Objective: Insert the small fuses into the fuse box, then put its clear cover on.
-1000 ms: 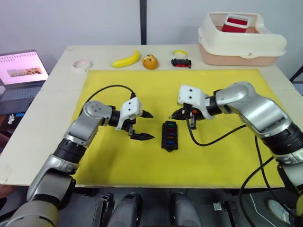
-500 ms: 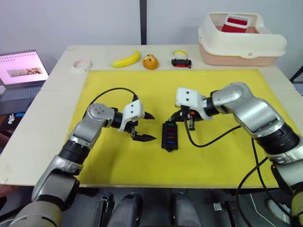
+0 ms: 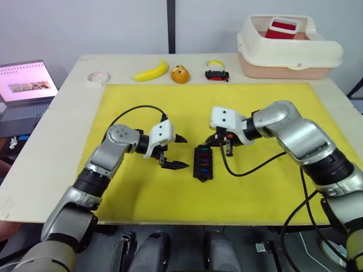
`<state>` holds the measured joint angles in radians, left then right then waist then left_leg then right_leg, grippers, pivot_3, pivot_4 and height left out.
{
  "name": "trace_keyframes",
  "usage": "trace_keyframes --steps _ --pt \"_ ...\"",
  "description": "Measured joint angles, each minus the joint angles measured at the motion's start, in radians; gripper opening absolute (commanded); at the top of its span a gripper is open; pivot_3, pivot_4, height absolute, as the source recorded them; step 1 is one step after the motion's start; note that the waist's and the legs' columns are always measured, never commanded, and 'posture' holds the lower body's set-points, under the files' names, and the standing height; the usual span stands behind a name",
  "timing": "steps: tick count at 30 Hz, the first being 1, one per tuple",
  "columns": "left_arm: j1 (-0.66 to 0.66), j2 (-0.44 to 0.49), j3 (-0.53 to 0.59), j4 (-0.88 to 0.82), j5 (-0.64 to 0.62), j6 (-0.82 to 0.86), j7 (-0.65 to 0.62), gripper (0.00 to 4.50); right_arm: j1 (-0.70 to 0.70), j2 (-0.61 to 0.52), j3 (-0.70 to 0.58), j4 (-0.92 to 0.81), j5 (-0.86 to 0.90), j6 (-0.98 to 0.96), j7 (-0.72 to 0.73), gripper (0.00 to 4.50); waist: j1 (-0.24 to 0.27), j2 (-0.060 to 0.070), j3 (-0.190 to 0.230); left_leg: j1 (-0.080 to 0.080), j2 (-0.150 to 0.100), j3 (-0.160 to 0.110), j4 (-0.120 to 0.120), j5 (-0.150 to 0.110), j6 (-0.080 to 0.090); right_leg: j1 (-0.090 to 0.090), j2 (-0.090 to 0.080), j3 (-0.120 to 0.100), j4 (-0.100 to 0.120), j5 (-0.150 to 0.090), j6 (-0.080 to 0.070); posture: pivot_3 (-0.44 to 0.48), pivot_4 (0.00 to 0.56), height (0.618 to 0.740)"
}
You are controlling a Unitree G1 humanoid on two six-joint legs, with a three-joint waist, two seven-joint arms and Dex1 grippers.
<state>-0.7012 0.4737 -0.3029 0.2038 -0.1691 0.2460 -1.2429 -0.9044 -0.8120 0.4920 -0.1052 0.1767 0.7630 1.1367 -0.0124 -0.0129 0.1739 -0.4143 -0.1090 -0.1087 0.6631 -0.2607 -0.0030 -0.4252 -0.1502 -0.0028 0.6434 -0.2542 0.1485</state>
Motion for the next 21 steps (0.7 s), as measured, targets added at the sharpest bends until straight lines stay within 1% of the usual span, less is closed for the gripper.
trace_keyframes --steps 21 --pt "0.000 -0.005 0.000 0.000 0.006 0.000 0.008 4.46 0.019 0.026 -0.005 0.037 -0.039 -0.019 0.012 0.00 0.000 0.000 0.000 0.000 0.000 0.000 0.000 0.000 -0.001 0.000 0.000 0.000 0.001 0.000 0.000 0.000 0.150 0.740"
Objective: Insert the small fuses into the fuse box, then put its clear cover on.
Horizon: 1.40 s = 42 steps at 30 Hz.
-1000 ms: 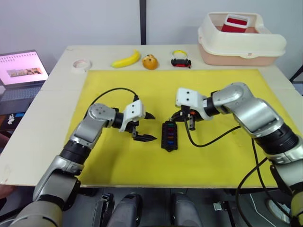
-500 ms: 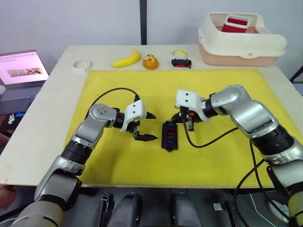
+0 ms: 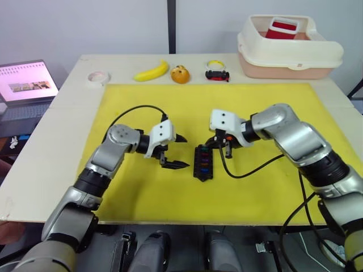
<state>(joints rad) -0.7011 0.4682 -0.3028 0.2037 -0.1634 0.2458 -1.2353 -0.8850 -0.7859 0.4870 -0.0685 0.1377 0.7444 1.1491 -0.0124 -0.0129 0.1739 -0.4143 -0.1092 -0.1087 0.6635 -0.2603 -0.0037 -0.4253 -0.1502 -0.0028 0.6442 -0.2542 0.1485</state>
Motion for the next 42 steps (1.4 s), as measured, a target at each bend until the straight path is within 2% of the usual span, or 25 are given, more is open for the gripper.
trace_keyframes --steps 16,32,36,42 --pt "0.022 -0.002 0.000 -0.005 0.000 0.001 0.017 4.46 -0.035 0.034 0.005 0.073 -0.057 -0.042 0.068 0.00 -0.001 0.000 0.000 0.000 0.000 0.000 0.000 0.000 -0.001 0.000 0.000 0.000 0.001 0.000 0.000 0.000 0.150 0.740" --pt "0.022 -0.002 0.000 -0.010 0.000 0.001 0.017 4.46 -0.040 0.052 0.003 0.070 -0.085 -0.052 0.093 0.00 -0.001 0.000 0.000 0.000 0.000 0.000 0.000 0.000 -0.001 -0.001 0.000 0.000 0.001 0.000 0.000 0.000 0.150 0.740" --pt "0.022 -0.002 0.000 -0.010 0.000 0.001 0.017 4.50 -0.047 0.054 0.001 0.069 -0.084 -0.045 0.093 1.49 -0.001 0.000 0.000 0.000 0.000 0.000 0.000 0.000 -0.001 -0.001 0.000 0.000 0.001 0.000 0.000 0.000 0.150 0.740" --pt "0.022 -0.002 0.000 -0.010 0.000 0.001 0.017 4.50 -0.066 0.057 -0.011 0.035 -0.076 -0.027 0.095 1.49 -0.001 0.000 0.000 0.000 0.000 0.000 0.000 0.001 -0.001 -0.001 0.000 0.000 0.001 0.000 0.000 0.000 0.150 0.740"
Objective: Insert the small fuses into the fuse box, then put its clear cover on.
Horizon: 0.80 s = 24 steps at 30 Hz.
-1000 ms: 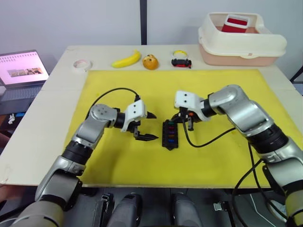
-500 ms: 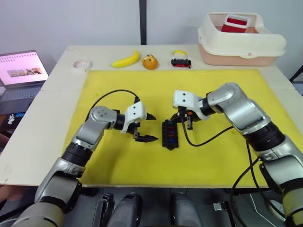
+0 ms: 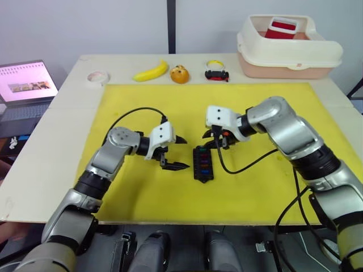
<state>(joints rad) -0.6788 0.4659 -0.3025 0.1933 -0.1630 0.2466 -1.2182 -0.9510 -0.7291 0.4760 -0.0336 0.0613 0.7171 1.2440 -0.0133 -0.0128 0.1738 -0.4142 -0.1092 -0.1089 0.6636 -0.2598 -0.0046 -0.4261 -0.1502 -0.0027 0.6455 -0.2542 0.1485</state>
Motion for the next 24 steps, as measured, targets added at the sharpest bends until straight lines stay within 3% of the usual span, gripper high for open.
trace_keyframes --steps 7,9,11,12,24 --pt "0.002 0.000 0.000 0.000 0.001 0.000 -0.001 4.50 -0.004 0.000 -0.065 -0.022 0.019 0.012 -0.014 1.49 0.001 0.000 0.000 0.000 0.000 0.000 0.000 0.000 0.000 0.000 0.000 0.000 0.000 0.000 0.000 0.000 0.150 0.740" --pt "0.002 0.000 0.000 0.000 0.001 0.000 -0.001 4.50 0.011 0.002 -0.101 -0.026 0.026 -0.007 -0.034 0.93 0.001 0.000 0.000 0.000 0.000 0.000 0.000 0.000 0.000 0.000 0.000 0.000 0.000 0.000 0.000 0.000 0.150 0.740" --pt "0.002 0.001 0.000 0.000 0.002 0.000 -0.001 4.50 0.045 0.006 -0.126 -0.037 0.034 -0.031 -0.055 0.09 0.001 0.000 0.000 0.000 0.000 0.000 0.000 0.000 0.000 0.000 0.000 0.000 0.000 0.000 0.000 0.000 0.150 0.740" --pt "0.002 0.001 0.000 0.000 0.002 0.000 -0.002 4.50 0.075 0.017 -0.145 -0.044 0.045 -0.044 -0.069 0.02 0.001 0.000 0.000 0.000 0.000 0.000 0.000 0.000 0.000 0.000 0.000 0.000 0.000 0.000 0.000 0.000 0.150 0.740" --pt "0.002 0.003 0.000 -0.001 0.002 0.000 -0.007 4.50 0.248 0.046 -0.219 -0.084 0.110 -0.096 -0.143 0.02 0.001 0.000 0.000 0.000 0.000 0.000 0.000 0.000 0.000 0.000 0.000 0.000 0.001 0.000 0.000 0.000 0.150 0.740"
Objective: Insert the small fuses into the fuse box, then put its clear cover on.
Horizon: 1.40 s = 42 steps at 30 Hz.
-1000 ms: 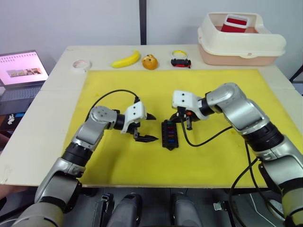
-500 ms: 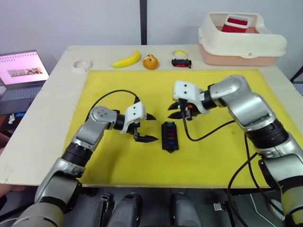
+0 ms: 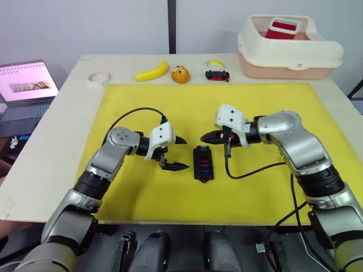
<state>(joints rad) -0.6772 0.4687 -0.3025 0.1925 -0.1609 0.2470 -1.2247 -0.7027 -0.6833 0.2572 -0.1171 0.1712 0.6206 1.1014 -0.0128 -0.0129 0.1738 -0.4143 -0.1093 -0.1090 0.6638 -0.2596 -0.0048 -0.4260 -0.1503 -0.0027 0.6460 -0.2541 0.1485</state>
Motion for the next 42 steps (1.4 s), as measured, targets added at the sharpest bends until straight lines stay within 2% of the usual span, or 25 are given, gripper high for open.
trace_keyframes --steps 19,30,37,41,42 --pt "0.000 0.004 0.000 0.000 0.000 0.002 -0.003 4.50 0.074 0.015 0.003 0.052 -0.008 -0.104 -0.046 0.02 0.001 0.000 0.000 0.000 0.000 0.000 0.000 0.000 0.000 0.001 0.000 0.000 0.000 0.000 0.000 0.000 0.150 0.740" --pt "0.000 0.007 0.002 -0.016 -0.002 0.010 -0.006 4.50 0.028 0.007 -0.038 -0.032 0.086 0.059 -0.023 0.02 0.001 0.000 0.000 0.000 0.000 0.000 0.001 0.000 0.000 0.001 0.000 0.000 0.000 0.000 0.000 0.000 0.150 0.740" --pt "0.013 0.051 0.033 -0.099 -0.058 0.089 -0.023 4.50 -0.002 -0.090 -0.129 -0.175 0.178 0.153 -0.016 0.02 0.002 0.000 0.000 0.000 0.000 -0.001 0.000 0.000 0.000 0.001 0.000 0.000 0.000 0.000 0.000 0.000 0.150 0.740" --pt "0.047 0.116 0.090 -0.179 -0.132 0.179 -0.041 4.50 0.103 -0.214 -0.178 -0.240 0.187 0.136 0.006 0.02 0.003 0.000 0.000 0.000 0.000 0.000 0.000 0.000 0.001 0.001 0.000 0.000 0.000 0.000 0.000 0.000 0.150 0.740" --pt "0.054 0.140 0.107 -0.193 -0.146 0.201 -0.043 4.50 0.134 -0.244 -0.196 -0.248 0.187 0.130 0.012 0.26 0.002 0.000 0.000 0.000 0.000 0.000 0.000 -0.002 0.003 0.001 0.000 0.000 -0.001 0.000 0.000 0.000 0.150 0.740"
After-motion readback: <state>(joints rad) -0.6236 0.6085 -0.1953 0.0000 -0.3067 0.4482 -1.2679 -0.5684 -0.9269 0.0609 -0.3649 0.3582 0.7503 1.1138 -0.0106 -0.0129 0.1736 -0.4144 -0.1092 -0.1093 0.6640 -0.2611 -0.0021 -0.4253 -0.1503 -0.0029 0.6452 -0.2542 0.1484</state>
